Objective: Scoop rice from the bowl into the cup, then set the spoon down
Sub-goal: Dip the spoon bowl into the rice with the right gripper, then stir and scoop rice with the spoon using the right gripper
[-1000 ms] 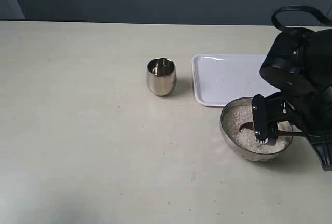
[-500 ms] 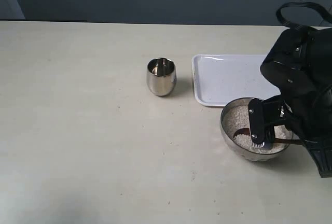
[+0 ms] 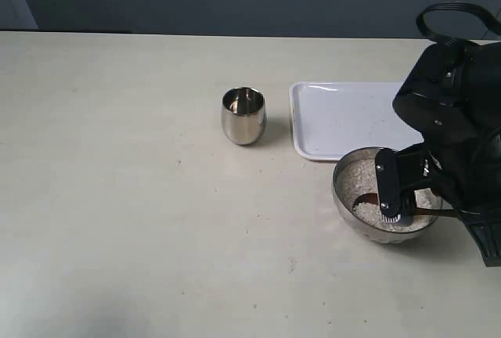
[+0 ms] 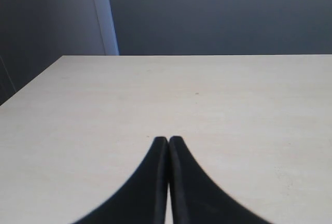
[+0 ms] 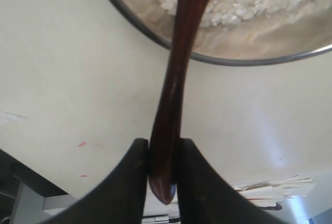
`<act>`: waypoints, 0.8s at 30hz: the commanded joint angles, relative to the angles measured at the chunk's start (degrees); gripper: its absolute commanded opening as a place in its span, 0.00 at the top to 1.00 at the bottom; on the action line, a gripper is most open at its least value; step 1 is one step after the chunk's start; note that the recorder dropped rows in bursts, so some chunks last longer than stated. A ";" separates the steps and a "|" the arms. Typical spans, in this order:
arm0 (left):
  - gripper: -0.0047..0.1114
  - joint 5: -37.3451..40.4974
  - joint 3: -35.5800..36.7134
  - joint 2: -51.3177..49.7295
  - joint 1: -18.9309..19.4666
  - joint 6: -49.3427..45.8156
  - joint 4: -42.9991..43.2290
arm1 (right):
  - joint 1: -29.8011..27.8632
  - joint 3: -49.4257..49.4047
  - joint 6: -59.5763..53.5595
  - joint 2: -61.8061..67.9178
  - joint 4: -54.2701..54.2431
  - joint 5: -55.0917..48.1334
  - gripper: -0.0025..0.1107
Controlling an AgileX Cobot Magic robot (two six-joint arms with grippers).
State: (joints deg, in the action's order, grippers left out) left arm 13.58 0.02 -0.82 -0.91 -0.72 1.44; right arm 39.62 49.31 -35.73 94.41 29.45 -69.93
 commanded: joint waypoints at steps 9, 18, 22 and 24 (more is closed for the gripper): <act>0.96 -0.26 -0.02 -0.16 -0.41 0.15 0.19 | -4.66 0.16 -0.46 -0.93 -3.04 -0.03 0.98; 0.96 -0.26 -0.02 -0.16 -0.41 0.15 0.19 | -7.65 4.26 -0.66 -0.87 -10.36 -0.03 0.98; 0.96 -0.26 -0.02 -0.16 -0.41 0.15 0.19 | -7.65 4.47 -0.91 -0.87 -10.72 -0.03 0.98; 0.96 -0.26 -0.02 -0.16 -0.41 0.15 0.19 | -7.65 4.47 -1.03 -0.87 -10.33 -0.03 0.98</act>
State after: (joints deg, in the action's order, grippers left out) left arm 13.58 0.02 -0.82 -0.91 -0.72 1.44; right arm 32.33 53.39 -36.19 93.86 18.86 -70.06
